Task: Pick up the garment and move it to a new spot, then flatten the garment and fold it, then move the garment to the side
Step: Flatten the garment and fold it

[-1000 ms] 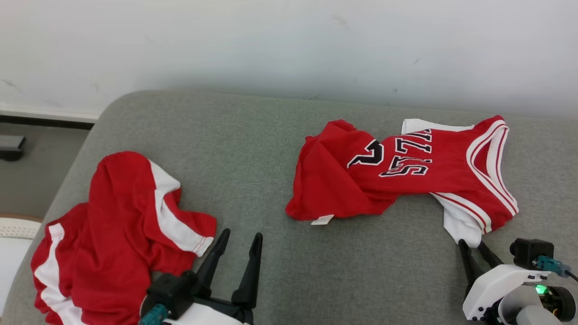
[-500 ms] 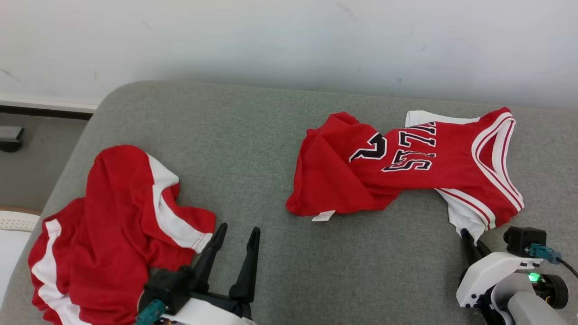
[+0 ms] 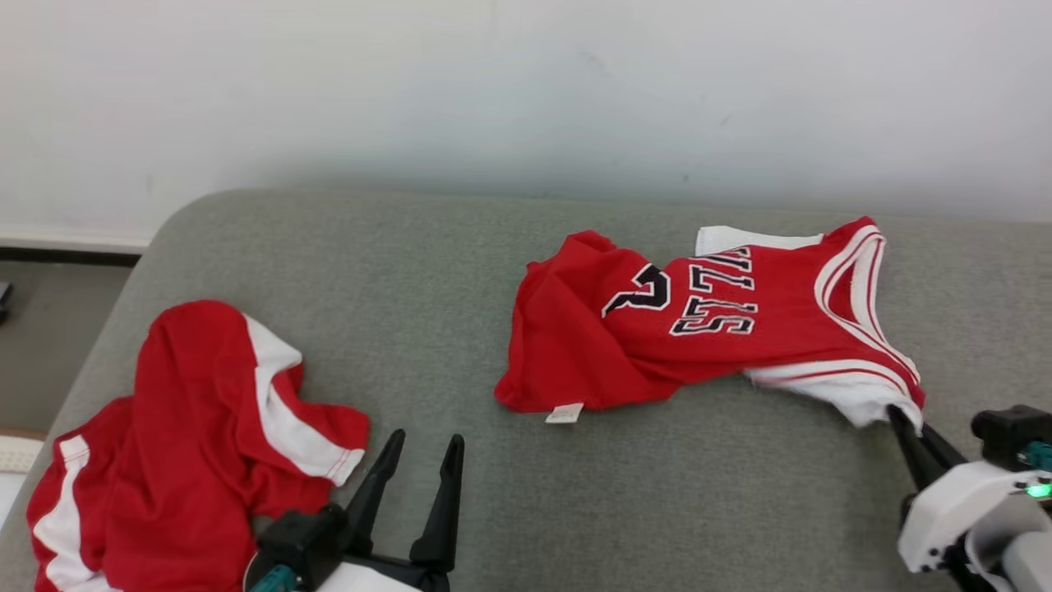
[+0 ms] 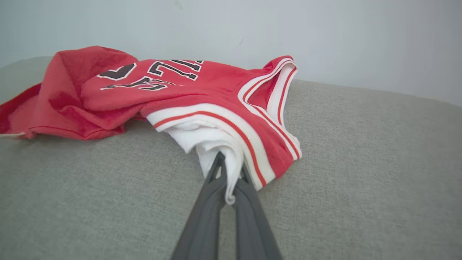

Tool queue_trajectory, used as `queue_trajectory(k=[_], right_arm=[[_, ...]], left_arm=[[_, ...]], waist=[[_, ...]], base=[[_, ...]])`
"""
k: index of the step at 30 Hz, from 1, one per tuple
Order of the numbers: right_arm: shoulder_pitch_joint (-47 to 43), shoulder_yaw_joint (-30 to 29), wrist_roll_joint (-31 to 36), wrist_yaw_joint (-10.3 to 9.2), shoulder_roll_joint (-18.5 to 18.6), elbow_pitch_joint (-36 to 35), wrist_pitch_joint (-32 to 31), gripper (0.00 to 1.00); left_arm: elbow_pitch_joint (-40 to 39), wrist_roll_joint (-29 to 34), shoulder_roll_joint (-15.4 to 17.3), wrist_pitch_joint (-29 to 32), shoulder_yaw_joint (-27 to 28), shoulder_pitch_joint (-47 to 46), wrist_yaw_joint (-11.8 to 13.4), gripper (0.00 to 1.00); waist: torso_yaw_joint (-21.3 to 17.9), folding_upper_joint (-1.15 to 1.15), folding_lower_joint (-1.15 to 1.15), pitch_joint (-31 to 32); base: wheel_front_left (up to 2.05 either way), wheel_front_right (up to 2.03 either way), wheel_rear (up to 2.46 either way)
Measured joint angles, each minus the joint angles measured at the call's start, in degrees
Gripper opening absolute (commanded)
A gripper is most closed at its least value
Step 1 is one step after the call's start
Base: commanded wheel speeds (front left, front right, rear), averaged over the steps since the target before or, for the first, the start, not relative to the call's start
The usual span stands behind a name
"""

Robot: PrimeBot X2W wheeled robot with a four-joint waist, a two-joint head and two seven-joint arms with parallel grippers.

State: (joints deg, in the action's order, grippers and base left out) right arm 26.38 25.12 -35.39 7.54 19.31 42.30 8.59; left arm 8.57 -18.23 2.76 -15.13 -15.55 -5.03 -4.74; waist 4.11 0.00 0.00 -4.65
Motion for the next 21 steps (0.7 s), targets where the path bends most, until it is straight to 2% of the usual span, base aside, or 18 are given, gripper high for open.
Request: queue_trajectory(k=[3, 10, 13, 14, 15, 16, 21], right_arm=[[-3.1, 0.3, 0.3, 0.0, 4.7, -6.1, -3.9, 0.0], [-11.4, 1.7, 7.9, 0.01, 15.1, -22.4, -15.6, 0.0], [-15.5, 0.0, 8.0, 0.01, 17.4, -26.3, -20.5, 0.0], [-16.9, -0.6, 7.9, 0.01, 17.4, -27.0, -21.8, 0.2], [-18.0, -1.4, 7.7, 0.01, 17.4, -27.5, -22.8, 0.68], [-18.8, -2.1, 7.6, 0.01, 17.2, -27.7, -23.3, 1.0], [-21.4, -2.5, 7.3, 0.01, 15.5, -25.6, -24.1, 1.0]], left_arm=[[0.0, 0.0, 0.0, 0.0, 0.3, 0.7, 0.1, 1.0], [0.0, 0.0, 0.0, 0.0, 0.4, 0.9, 0.1, 1.0], [0.0, 0.0, 0.0, 0.0, 0.6, 0.9, 0.2, 1.0], [0.0, 0.0, 0.0, 0.0, 0.6, 0.9, 0.2, 1.0], [0.0, 0.0, 0.0, 0.0, 0.7, 0.9, 0.2, 1.0], [0.1, 0.0, 0.0, 0.0, 0.8, 0.9, 0.1, 1.0], [0.3, 0.0, 0.0, 0.0, 0.3, 0.6, 0.0, 1.0]], waist=[[-1.3, 0.0, 0.0, 0.6], [-4.3, 0.0, 0.0, 0.9], [-5.2, 0.0, 0.0, 0.8], [-5.5, 0.0, 0.0, 0.7], [-5.8, 0.0, 0.0, 0.6], [-6.0, 0.0, 0.0, 0.6], [-6.7, 0.0, 0.0, 0.4]], base=[[0.0, 0.0, 0.0], [0.0, 0.0, 0.0], [0.0, 0.0, 0.0], [0.0, 0.0, 0.0], [0.0, 0.0, 0.0], [0.0, 0.0, 0.0], [0.0, 0.0, 0.0]])
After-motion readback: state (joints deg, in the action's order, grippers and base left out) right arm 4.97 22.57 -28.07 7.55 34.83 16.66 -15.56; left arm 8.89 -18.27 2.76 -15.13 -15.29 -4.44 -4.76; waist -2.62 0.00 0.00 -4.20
